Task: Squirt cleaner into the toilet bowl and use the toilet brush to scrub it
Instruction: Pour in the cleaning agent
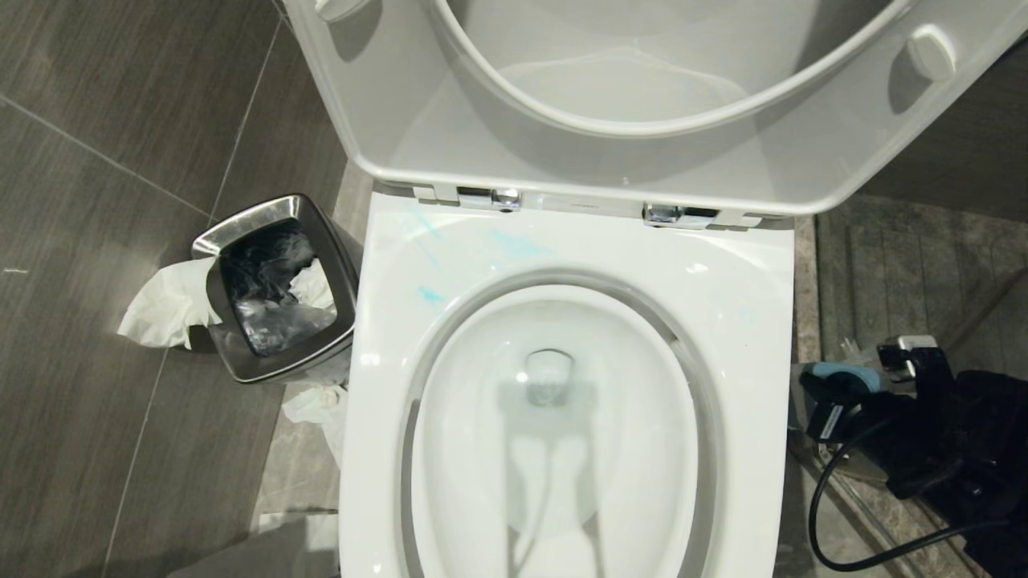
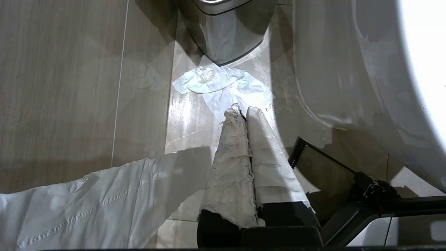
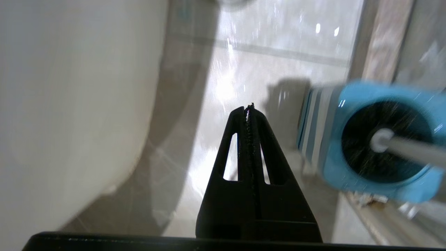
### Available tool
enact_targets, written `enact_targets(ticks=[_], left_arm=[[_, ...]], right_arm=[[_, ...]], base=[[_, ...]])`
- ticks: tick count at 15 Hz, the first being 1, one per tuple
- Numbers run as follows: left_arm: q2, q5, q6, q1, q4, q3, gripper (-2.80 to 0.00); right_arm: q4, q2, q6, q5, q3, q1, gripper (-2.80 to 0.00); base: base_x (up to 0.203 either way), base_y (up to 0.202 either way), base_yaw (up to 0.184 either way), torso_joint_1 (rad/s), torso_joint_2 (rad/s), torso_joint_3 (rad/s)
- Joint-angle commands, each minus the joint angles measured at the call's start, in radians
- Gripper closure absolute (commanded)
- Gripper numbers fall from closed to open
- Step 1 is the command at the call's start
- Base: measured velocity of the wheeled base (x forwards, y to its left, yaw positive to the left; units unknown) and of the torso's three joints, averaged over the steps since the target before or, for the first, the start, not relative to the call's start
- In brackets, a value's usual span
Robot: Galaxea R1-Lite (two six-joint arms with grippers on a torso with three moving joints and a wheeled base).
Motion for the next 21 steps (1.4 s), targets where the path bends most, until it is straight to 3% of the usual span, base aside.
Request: enact_targets(ticks=[1,8,10,12,13,17,21], left_arm=[[0.000,0.000,0.001,0.000,0.000,0.002,0.00],[0.000,0.000,0.001,0.000,0.000,0.002,0.00],[0.000,0.000,0.001,0.000,0.000,0.002,0.00],[0.000,0.000,0.001,0.000,-0.001,0.002,0.00],[0.000,0.000,0.001,0.000,0.000,0.002,0.00],[0.000,0.000,0.001,0.001,0.000,0.002,0.00],[0.000,0.000,0.001,0.000,-0.001,0.002,0.00]], right_arm=[[-0.012,0.080,-0.001,0.000,-0.015,0.000,0.00],[-0.012,0.225,-0.018,0.006,-0.199,-0.015,0.00],[-0.012,0.257,-0.093,0.005,-0.227,-0.018,0.00],[-0.012,0.276,-0.104,0.006,-0.305,-0.025,0.00],[-0.012,0.289,-0.107,0.006,-0.353,-0.025,-2.80],[-0.012,0.316,-0.134,0.070,-0.393,-0.021,-2.80],[-0.012,0.328,-0.134,0.078,-0.432,-0.011,-2.80]], base=[[0.000,0.000,0.000,0.000,0.00,0.000],[0.000,0.000,0.000,0.000,0.00,0.000],[0.000,0.000,0.000,0.000,0.00,0.000],[0.000,0.000,0.000,0.000,0.00,0.000],[0.000,0.000,0.000,0.000,0.00,0.000],[0.000,0.000,0.000,0.000,0.00,0.000],[0.000,0.000,0.000,0.000,0.00,0.000]])
